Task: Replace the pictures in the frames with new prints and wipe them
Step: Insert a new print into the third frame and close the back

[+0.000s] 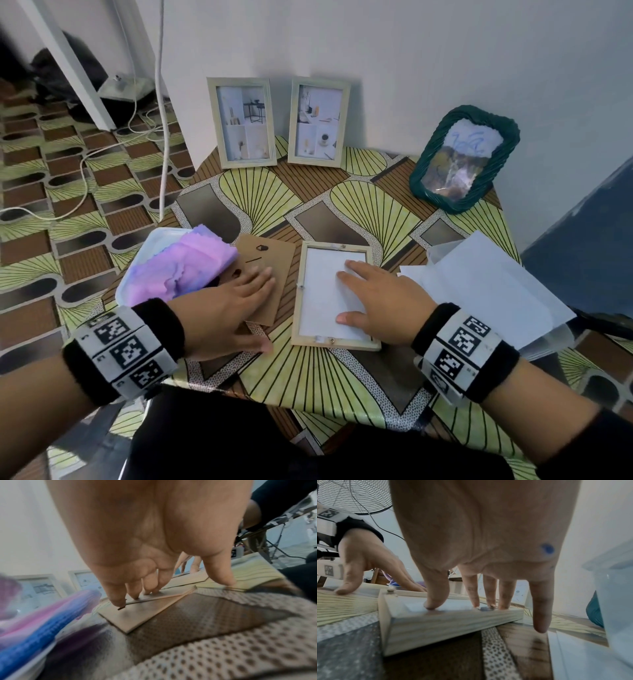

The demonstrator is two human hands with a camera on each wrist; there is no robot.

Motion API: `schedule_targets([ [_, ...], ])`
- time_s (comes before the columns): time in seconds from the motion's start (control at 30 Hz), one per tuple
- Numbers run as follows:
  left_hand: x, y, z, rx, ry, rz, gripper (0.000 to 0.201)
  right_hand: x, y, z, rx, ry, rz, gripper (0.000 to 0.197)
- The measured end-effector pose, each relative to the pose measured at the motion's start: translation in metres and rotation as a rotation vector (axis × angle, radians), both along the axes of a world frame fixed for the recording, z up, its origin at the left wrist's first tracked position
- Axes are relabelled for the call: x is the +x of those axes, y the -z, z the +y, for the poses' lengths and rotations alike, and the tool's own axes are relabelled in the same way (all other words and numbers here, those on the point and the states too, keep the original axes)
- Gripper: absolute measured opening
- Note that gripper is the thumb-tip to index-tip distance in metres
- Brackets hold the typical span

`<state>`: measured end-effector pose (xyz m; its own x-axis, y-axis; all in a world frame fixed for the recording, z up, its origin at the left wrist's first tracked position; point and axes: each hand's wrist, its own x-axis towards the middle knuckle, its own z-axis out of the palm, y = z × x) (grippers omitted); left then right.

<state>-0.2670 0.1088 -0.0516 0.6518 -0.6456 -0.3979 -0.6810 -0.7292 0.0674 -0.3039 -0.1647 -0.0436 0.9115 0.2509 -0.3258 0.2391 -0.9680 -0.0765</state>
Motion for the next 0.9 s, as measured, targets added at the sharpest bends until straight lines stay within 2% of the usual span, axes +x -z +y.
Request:
schedule_targets([
  [0.13,-0.012,0.006,0.011,0.025,0.117,0.014,0.103,-0.003,0.001,-0.003,0.019,0.038,0.007,0.074],
  [0.37,-0.021,0.008,0.025,-0.028,0.213,-0.021,0.103,0.001,0.001,-0.003,0.026,0.062,0.02,0.076],
  [0.57,-0.038,0.009,0.031,-0.153,0.205,-0.079,0.084,-0.001,0.006,-0.004,0.079,0.075,0.004,0.076],
  [0.77,-0.049,-0.002,0.032,-0.128,0.232,-0.163,0.076,-0.001,0.006,-0.006,0.118,0.079,0.006,0.077],
  [0.83,-0.049,-0.008,0.03,-0.196,0.189,-0.144,0.071,-0.001,0.005,-0.007,0.125,0.082,0.012,0.077],
  [0.9,-0.047,-0.015,0.026,-0.359,0.112,-0.166,0.063,-0.002,0.005,-0.007,0.137,0.084,0.018,0.077],
])
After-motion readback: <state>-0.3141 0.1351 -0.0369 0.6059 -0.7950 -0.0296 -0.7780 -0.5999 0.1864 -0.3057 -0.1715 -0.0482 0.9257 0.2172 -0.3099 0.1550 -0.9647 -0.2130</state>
